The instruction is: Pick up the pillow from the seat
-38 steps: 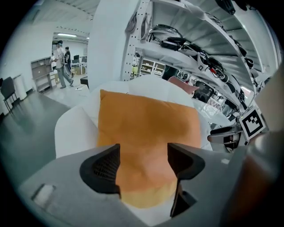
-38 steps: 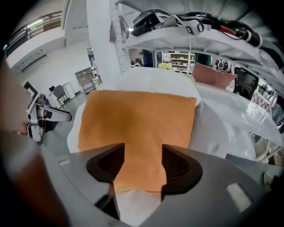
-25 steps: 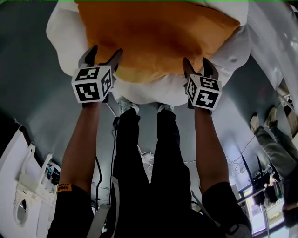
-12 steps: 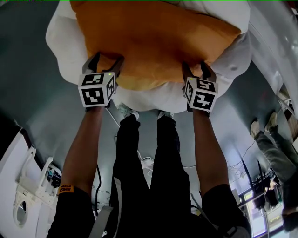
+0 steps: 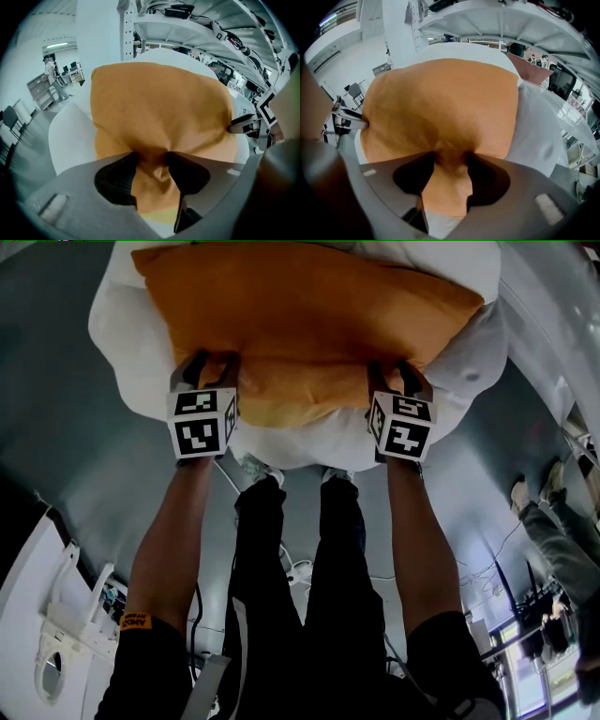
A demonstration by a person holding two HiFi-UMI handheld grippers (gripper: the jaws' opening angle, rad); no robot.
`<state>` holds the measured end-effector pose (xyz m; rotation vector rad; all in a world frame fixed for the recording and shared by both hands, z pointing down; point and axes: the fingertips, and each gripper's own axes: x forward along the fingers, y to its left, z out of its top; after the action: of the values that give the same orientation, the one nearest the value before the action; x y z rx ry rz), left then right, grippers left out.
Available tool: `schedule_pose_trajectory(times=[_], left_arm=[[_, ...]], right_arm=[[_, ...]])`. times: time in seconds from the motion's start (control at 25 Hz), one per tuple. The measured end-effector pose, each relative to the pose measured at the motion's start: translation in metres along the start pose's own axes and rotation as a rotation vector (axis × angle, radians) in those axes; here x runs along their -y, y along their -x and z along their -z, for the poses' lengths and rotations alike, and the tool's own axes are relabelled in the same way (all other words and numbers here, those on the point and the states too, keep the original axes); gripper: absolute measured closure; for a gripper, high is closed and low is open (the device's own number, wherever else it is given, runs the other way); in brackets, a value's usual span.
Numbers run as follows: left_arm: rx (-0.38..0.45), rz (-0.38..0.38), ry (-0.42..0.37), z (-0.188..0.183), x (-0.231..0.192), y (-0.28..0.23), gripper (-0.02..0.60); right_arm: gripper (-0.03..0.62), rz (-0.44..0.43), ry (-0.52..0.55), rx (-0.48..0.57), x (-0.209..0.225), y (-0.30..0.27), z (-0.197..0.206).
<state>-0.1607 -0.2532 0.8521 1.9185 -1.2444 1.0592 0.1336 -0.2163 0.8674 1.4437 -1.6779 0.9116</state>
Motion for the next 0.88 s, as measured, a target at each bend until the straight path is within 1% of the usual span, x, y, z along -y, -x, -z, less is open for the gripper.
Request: schedule_pose_trajectory(times=[0.12, 0.24, 0.36, 0.44, 0.6, 0.76, 0.88], left_arm=[[0.005, -0.017, -0.023, -0.001, 0.001, -0.002, 0.404], [0.013, -0.039, -0.064, -0.002, 0.000, -0.002, 0.486], [0.016, -0.042, -0.096, -0.003, -0.001, -0.002, 0.535], [0.015, -0.042, -0.100, -0.003, 0.000, -0.001, 0.558], [0.015, -0.044, -0.089, -0.002, 0.000, 0.001, 0.575], [0.018, -0.025, -0.071, -0.003, 0.003, 0.002, 0.580], [0.019, -0.011, -0.053, -0.004, 0.006, 0.008, 0.580]], right_arm=[[0.390, 0.009, -0.007, 0.005, 0.001, -0.002, 0.000], [0.429, 0.015, -0.007, 0.008, 0.002, -0.004, 0.000], [0.464, 0.019, -0.006, 0.010, 0.004, -0.005, -0.001], [0.481, 0.019, -0.006, 0.010, 0.003, -0.006, 0.000], [0.522, 0.015, -0.009, 0.007, -0.001, -0.004, 0.000], [0.573, 0.013, -0.018, 0.009, -0.003, -0.001, 0.000], [0.585, 0.013, -0.031, 0.013, -0.004, 0.006, -0.001]])
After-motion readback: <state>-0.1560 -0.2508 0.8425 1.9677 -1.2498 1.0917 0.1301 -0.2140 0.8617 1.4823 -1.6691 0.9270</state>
